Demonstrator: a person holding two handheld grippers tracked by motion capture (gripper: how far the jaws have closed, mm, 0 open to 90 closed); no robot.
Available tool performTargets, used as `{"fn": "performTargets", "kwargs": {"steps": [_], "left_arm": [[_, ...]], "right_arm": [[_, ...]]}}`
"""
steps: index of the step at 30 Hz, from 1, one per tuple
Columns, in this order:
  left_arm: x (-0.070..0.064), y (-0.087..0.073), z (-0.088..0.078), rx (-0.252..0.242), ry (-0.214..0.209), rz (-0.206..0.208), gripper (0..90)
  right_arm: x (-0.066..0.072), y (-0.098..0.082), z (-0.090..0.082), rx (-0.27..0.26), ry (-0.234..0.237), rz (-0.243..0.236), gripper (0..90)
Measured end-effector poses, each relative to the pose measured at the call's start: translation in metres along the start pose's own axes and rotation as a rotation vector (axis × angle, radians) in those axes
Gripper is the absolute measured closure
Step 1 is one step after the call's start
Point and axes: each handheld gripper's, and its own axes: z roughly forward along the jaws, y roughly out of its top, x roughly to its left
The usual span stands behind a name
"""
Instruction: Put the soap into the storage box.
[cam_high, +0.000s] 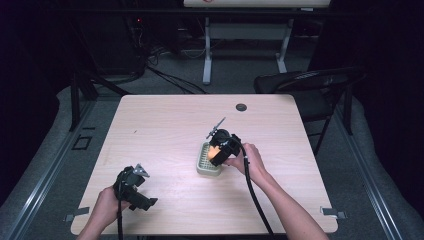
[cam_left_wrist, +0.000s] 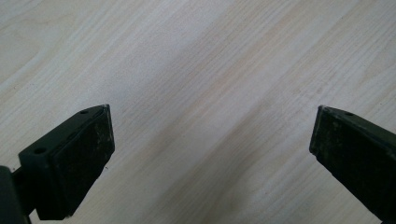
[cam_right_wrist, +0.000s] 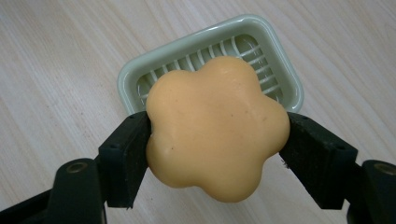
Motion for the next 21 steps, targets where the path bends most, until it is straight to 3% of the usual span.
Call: {"fn": "performTargets", "kwargs": {"steps": [9,11,15,21], "left_arm": [[0.0,0.0,0.0,-0.001,-0.001,-0.002,0.2],[0.0,0.0,0.0,-0.001,-0.001,-0.002,0.2],[0.0,0.0,0.0,-0.001,0.0,-0.001,0.2],[0.0,0.0,0.0,0.0,0.0,-0.001,0.2]], "right_arm": [[0.001,0.007,0.015,0.001,0.012,0.012,26.2],[0.0,0.009,0.017,0.035,0.036,0.02,26.2],[-0.002,0.011,0.022,0.055,0.029,0.013,26.2],[-0.003,0.011,0.03,0.036,0.005,-0.001,26.2]]}}
